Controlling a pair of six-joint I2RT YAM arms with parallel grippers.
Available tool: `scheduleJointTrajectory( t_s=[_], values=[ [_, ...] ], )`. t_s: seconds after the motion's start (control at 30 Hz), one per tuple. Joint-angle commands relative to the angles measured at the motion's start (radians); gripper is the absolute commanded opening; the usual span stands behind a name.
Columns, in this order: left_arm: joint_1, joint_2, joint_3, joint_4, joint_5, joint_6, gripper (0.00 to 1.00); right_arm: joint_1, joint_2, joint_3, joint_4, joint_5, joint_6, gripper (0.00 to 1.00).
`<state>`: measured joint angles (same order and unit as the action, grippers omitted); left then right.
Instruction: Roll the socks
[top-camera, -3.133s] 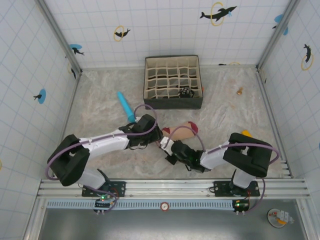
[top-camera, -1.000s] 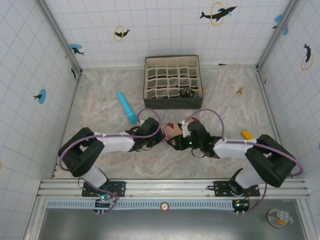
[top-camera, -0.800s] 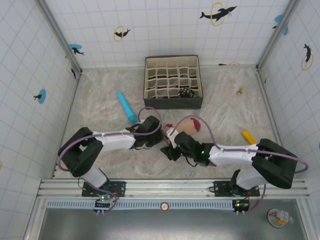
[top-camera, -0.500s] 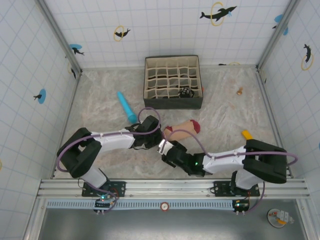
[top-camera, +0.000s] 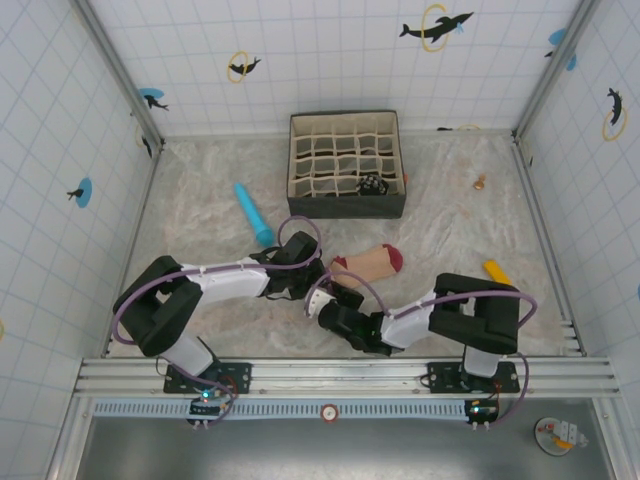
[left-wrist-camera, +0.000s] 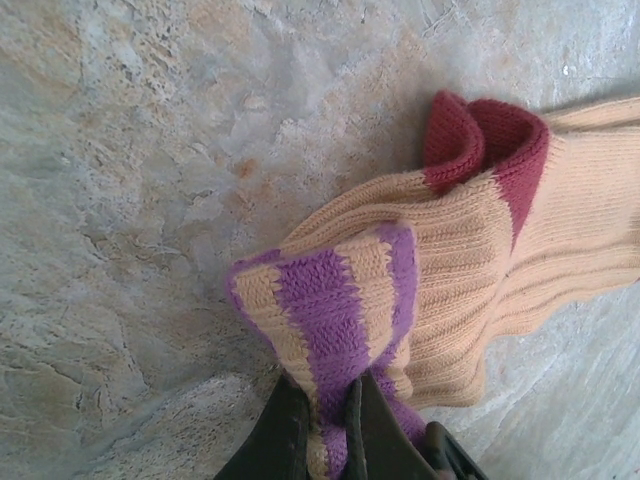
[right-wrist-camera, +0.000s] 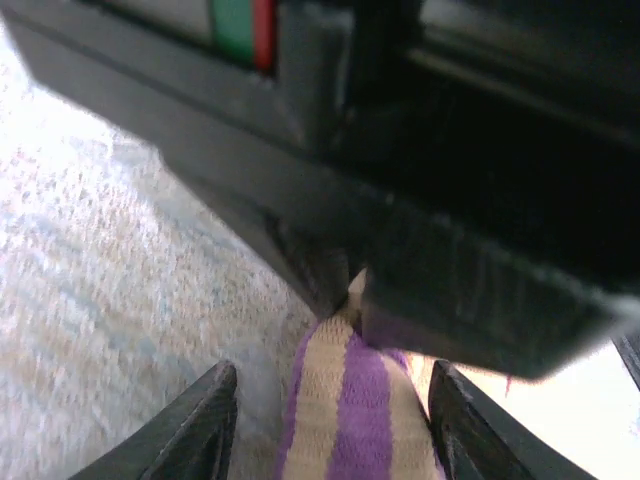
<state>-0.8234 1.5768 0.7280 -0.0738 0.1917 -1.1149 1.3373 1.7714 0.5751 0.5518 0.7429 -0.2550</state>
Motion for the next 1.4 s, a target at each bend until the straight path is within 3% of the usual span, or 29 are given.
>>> scheduleJointTrajectory(
  t_s=[0.0,0.23,0.33,0.37,0.47,0.57,0.8,1.07,1.27,1.37],
  values=[
    [0.005,0.001,-0.013,-0.076,0.014,0.028,0.0,-0.008,0.045,0.023,0.011,0.019,-0.007,0.44],
    [0.007,-0.013,-0.013,-0.083,0.011,0.035,0.03,-0.039,0.016,-0.034,0.01,-0.048,0.074,0.14],
    [0.007,-0.021,-0.009,-0.085,0.008,0.039,0.19,-0.074,-0.021,-0.074,0.017,-0.184,0.128,0.04],
    [0.007,-0.028,-0.006,-0.093,0.001,0.038,0.29,-0.088,-0.039,-0.094,0.03,-0.223,0.148,0.0],
    [0.008,-0.05,0.0,-0.111,-0.016,0.037,0.52,-0.132,-0.065,-0.13,0.052,-0.326,0.197,0.0],
    [0.008,-0.067,0.006,-0.131,-0.034,0.035,0.62,-0.181,-0.069,-0.148,0.061,-0.435,0.237,0.0],
    [0.011,-0.131,-0.01,-0.15,-0.096,0.022,0.64,-0.285,-0.077,-0.185,0.091,-0.635,0.347,0.0],
    [0.012,-0.248,-0.099,-0.023,-0.128,-0.012,0.64,-0.426,-0.081,-0.212,0.11,-0.868,0.478,0.0],
    [0.012,-0.255,-0.104,-0.022,-0.144,-0.015,0.63,-0.572,-0.04,-0.245,0.236,-1.111,0.745,0.0],
    [0.012,-0.254,-0.107,-0.02,-0.148,-0.017,0.62,-0.609,-0.009,-0.28,0.325,-1.167,0.887,0.0]
  ],
)
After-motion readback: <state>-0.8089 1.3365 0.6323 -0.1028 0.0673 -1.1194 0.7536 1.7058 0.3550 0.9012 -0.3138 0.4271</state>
